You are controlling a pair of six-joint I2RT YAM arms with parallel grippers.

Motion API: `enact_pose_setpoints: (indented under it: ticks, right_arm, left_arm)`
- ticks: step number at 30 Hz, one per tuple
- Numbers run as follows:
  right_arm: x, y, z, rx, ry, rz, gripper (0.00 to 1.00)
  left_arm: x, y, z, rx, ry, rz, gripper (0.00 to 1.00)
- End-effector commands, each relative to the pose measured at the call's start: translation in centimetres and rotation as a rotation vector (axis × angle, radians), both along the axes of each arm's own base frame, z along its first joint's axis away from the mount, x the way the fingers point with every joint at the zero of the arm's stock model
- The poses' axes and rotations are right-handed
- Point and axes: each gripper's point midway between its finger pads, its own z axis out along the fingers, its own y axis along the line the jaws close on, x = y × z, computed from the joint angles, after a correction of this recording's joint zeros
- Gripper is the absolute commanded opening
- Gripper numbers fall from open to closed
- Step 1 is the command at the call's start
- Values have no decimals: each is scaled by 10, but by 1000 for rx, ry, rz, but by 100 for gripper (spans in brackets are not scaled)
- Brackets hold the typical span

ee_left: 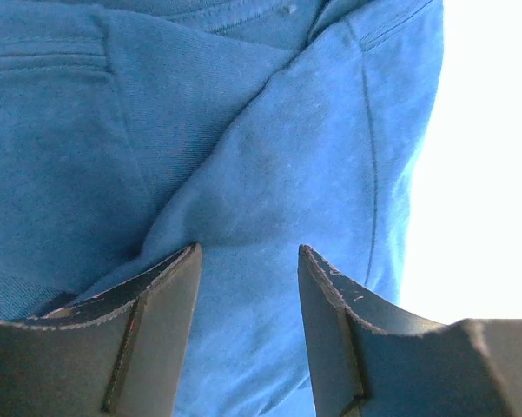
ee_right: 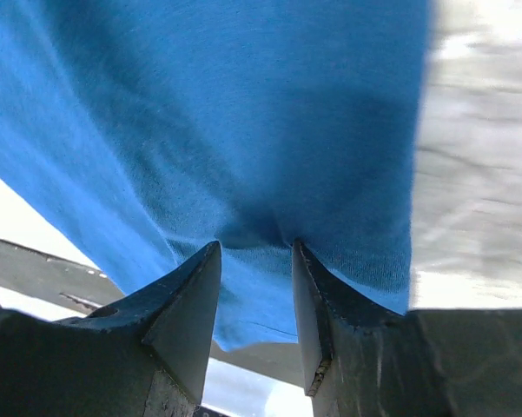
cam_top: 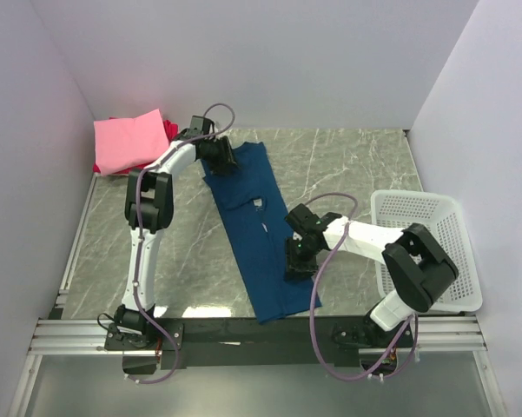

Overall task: Fold and stack the t-shirts
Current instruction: Fold the tshirt

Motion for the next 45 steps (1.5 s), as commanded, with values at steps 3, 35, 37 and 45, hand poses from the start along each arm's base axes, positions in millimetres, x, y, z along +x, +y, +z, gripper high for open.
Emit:
enact_pose_setpoints:
  ticks: [3,35,37,45]
  right_arm:
    - [-6,21,0,-15,50,21,45]
    - [-21,-1,41,-84,-39,37,52]
    - [-23,-2,40,-84,-47,56,53]
    - [-31,-3,31,-78,-36,73,53]
  left_arm:
    - [16,-13,-59,-24,-45,-69,57]
    - [-48,-1,154,11,-336,-112,66]
    - [-69,5,146,74,-304,-104,66]
    - [-221,25,69,184,31,-165,65]
